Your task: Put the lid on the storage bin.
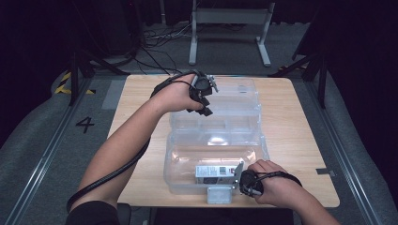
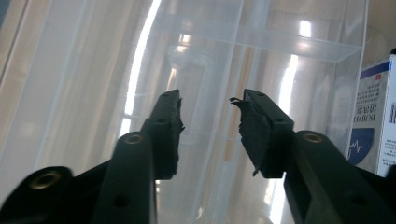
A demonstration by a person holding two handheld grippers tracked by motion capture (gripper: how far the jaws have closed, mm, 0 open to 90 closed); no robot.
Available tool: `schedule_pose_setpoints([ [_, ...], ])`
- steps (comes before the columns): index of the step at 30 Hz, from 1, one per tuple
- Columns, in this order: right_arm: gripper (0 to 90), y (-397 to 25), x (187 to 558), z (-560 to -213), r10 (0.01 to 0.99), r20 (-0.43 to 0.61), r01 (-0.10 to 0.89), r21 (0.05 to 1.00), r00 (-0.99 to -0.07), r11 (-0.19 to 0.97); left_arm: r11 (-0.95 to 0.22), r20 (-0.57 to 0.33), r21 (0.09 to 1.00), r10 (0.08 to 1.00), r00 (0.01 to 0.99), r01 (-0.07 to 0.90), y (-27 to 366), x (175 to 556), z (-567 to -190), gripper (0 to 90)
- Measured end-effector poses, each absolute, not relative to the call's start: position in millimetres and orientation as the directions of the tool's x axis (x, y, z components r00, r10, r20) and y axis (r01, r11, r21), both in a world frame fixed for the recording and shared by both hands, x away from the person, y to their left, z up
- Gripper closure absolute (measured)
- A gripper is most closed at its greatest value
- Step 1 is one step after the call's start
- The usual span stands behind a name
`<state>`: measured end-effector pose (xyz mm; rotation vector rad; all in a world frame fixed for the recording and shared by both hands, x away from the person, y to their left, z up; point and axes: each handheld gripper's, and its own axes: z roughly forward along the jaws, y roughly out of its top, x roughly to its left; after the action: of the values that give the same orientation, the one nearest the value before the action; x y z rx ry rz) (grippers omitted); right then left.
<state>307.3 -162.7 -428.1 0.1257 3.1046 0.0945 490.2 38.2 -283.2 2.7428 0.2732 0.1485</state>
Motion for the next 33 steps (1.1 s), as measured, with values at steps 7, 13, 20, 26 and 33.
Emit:
schedule_pose_setpoints([
  [7, 87.3, -163, 307, -428, 0.086, -0.028, 0.085, 0.064, -0.996, 0.994, -0.959, 0.096, 0.241, 0.177, 0.979, 0.15, 27, 493, -290, 74.6],
  [13, 87.3, -163, 307, -428, 0.085, -0.026, 0.083, 0.066, -0.996, 0.994, -0.963, 0.068, 0.226, 0.169, 0.983, 0.15, 23, 495, -290, 83.0],
  [20, 87.2, -163, 307, -428, 0.092, -0.025, 0.09, 0.066, -0.995, 0.994, -0.975, 0.096, 0.197, 0.127, 0.987, 0.106, 18, 492, -290, 87.3],
  [26, 87.0, -162, 308, -428, 0.104, -0.024, 0.102, 0.059, -0.994, 0.993, -0.983, 0.137, 0.168, 0.1, 0.986, 0.076, 13, 486, -290, 88.4],
  [33, 86.6, -159, 308, -429, 0.14, -0.019, 0.139, 0.033, -0.99, 0.99, -0.986, 0.17, 0.157, 0.076, 0.983, 0.049, 10, 480, -288, 89.1],
])
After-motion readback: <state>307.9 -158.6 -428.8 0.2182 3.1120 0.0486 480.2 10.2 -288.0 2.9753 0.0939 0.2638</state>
